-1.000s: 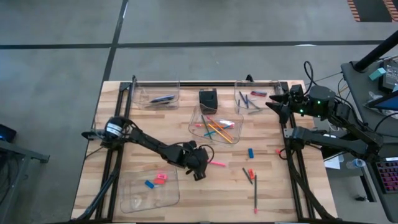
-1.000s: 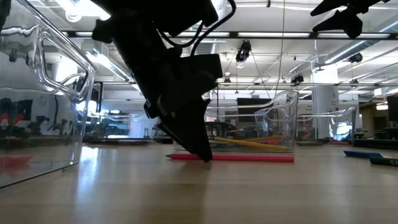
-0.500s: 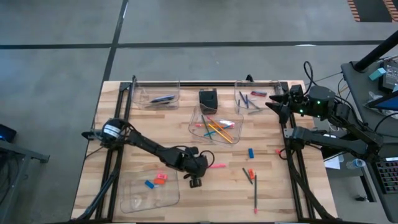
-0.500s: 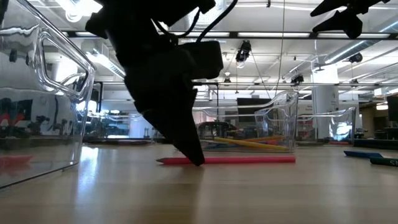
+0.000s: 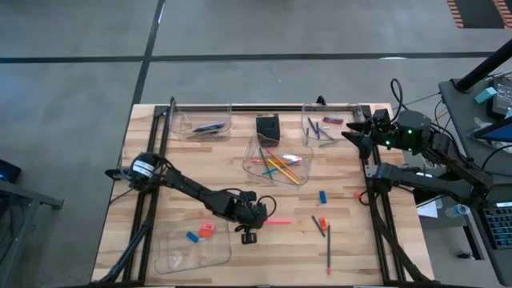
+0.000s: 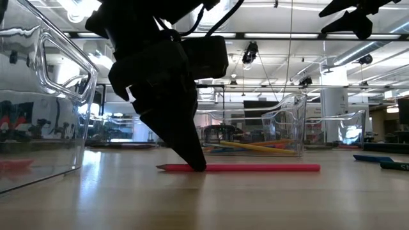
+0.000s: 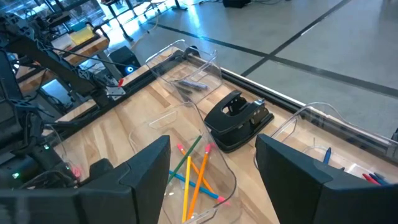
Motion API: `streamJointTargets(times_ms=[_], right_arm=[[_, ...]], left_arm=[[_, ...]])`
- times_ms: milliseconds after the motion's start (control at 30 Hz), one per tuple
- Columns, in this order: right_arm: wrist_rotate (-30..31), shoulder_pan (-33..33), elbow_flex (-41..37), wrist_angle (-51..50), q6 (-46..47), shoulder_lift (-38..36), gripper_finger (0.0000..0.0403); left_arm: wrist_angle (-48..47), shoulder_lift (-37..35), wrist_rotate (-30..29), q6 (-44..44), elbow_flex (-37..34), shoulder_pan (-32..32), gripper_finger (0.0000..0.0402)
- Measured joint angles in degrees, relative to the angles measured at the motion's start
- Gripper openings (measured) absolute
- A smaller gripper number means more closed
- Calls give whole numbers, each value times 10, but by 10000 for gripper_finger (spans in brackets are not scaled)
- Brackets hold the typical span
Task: Sort crayons/erasers/pens/pencils in bins
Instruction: Put the pink pencil into the middle transparent bin
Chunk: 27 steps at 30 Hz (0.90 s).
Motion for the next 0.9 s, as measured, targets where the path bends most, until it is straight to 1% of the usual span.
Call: streamJointTargets(times_ms=[167,267,400,533,900], right_arm=[[0,0,0,0,0,0,224],[0,0,0,0,0,0,224],[0,0,0,0,0,0,224],[0,0,0,0,0,0,224],[0,0,0,0,0,0,224]], left_arm=[[-4,-6,-1,7,7,0,4],[-10,-20,-2,28,16,0,3],[-15,-37,17,48,23,-3,1],[-7,-58,9,59,27,-2,2],[-6,-69,1,66,27,-2,2]])
